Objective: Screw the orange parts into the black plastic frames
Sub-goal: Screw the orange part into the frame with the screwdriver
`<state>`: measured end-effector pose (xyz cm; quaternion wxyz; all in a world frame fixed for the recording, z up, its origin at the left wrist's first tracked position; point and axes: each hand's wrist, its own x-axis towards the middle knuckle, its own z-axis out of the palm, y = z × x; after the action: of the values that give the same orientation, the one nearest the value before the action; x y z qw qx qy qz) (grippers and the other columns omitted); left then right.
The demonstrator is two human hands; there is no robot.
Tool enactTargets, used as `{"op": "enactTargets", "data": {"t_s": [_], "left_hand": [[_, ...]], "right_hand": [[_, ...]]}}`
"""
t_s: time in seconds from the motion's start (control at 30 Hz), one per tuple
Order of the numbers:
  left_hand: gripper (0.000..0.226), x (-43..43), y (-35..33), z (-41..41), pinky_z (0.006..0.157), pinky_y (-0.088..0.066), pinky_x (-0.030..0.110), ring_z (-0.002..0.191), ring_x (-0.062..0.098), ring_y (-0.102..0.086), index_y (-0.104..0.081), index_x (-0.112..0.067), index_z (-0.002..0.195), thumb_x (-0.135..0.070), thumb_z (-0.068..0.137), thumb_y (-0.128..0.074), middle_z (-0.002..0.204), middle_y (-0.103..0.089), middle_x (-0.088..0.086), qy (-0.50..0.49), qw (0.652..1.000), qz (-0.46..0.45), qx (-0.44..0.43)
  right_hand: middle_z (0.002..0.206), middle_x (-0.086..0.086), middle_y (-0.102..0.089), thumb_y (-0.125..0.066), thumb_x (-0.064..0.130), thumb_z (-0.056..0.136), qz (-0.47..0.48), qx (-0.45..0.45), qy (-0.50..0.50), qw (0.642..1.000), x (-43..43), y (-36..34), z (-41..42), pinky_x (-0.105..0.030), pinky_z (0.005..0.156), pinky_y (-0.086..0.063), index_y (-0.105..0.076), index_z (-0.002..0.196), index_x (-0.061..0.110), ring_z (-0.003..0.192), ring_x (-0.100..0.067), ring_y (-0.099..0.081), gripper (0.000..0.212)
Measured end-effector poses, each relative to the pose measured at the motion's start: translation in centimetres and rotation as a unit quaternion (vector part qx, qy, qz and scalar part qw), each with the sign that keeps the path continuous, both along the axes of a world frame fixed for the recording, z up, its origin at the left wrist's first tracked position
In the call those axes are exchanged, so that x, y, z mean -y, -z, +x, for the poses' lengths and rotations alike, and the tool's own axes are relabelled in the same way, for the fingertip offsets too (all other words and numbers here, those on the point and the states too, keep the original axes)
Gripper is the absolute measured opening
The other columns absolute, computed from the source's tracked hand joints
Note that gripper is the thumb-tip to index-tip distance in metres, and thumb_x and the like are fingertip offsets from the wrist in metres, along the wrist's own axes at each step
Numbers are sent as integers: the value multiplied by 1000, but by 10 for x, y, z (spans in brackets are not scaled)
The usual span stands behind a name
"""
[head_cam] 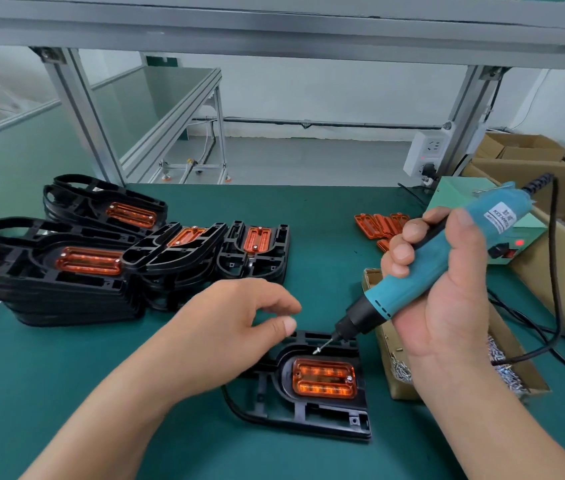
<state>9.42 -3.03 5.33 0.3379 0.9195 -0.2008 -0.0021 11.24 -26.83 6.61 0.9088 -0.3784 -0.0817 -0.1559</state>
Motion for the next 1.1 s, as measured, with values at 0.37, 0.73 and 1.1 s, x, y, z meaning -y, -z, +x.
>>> {"op": "enactTargets", "data": {"t_s": [0.37,0.73,1.1], "left_hand": [[44,2,8,0,104,-47,32,119,-4,-48,-57,-44,135,-49,92,-64,118,-57,-25,46,988,144,-25],[41,5,10,1,104,-45,31,119,-2,-47,-59,-44,132,-43,92,-71,118,-58,-25,35,990,134,-31],[29,6,9,1,99,-49,34,113,-1,-55,-60,-48,111,-36,89,-75,117,-62,-24,43,993,92,-66]], "right_hand": [[78,-2,-62,-52,29,104,-68,14,-24,997,-19,7,-5,-25,52,-46,-59,95,19,58,-15,-57,15],[78,-6,-62,-67,32,95,-124,39,-49,990,-24,5,-11,-26,51,-45,-59,96,17,54,-20,-56,17],[81,-9,-66,-76,39,98,-213,163,-197,943,-47,-8,-13,-30,56,-49,-64,108,16,56,-24,-60,28]]}}
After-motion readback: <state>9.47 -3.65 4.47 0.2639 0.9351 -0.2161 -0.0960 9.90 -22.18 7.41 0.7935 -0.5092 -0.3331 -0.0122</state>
